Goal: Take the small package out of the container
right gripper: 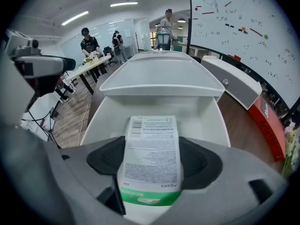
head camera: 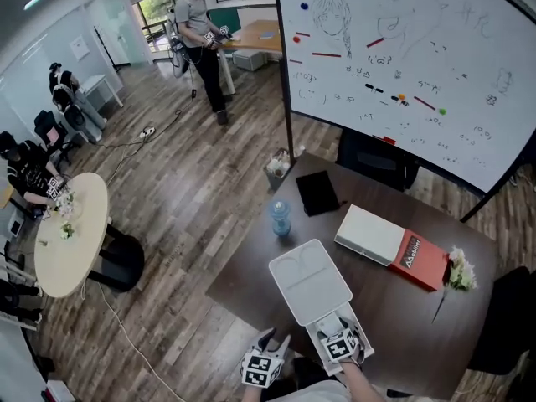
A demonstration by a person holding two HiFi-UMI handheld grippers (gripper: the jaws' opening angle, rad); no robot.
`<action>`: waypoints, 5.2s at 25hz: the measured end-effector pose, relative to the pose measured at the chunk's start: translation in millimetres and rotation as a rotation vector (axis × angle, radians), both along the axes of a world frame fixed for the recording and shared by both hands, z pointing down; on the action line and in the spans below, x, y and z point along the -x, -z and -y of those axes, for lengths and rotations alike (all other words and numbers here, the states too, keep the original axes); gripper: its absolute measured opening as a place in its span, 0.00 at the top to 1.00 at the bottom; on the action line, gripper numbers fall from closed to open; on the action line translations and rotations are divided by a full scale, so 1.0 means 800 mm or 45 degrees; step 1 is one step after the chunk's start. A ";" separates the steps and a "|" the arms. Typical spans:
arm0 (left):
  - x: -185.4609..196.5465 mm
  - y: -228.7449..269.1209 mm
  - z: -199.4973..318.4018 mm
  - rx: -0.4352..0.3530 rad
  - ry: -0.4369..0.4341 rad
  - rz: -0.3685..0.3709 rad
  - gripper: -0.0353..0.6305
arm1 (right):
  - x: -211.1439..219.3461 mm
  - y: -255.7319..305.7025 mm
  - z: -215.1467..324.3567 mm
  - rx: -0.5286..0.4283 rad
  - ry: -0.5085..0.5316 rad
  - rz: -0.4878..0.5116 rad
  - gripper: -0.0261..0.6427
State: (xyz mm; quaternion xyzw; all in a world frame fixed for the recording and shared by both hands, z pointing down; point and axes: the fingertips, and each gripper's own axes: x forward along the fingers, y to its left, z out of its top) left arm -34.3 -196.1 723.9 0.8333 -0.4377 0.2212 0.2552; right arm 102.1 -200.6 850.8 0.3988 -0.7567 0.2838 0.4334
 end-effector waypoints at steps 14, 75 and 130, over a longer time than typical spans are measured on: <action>-0.012 0.040 -0.018 -0.088 0.010 -0.113 0.73 | -0.006 0.029 0.000 -0.054 -0.123 0.049 0.43; 0.037 0.101 -0.141 -0.232 0.230 -0.296 0.80 | 0.010 0.172 -0.127 -0.416 -0.206 0.363 0.44; -0.039 0.092 -0.136 -0.167 0.018 -0.197 0.94 | -0.011 0.160 -0.100 -0.426 -0.281 0.479 0.44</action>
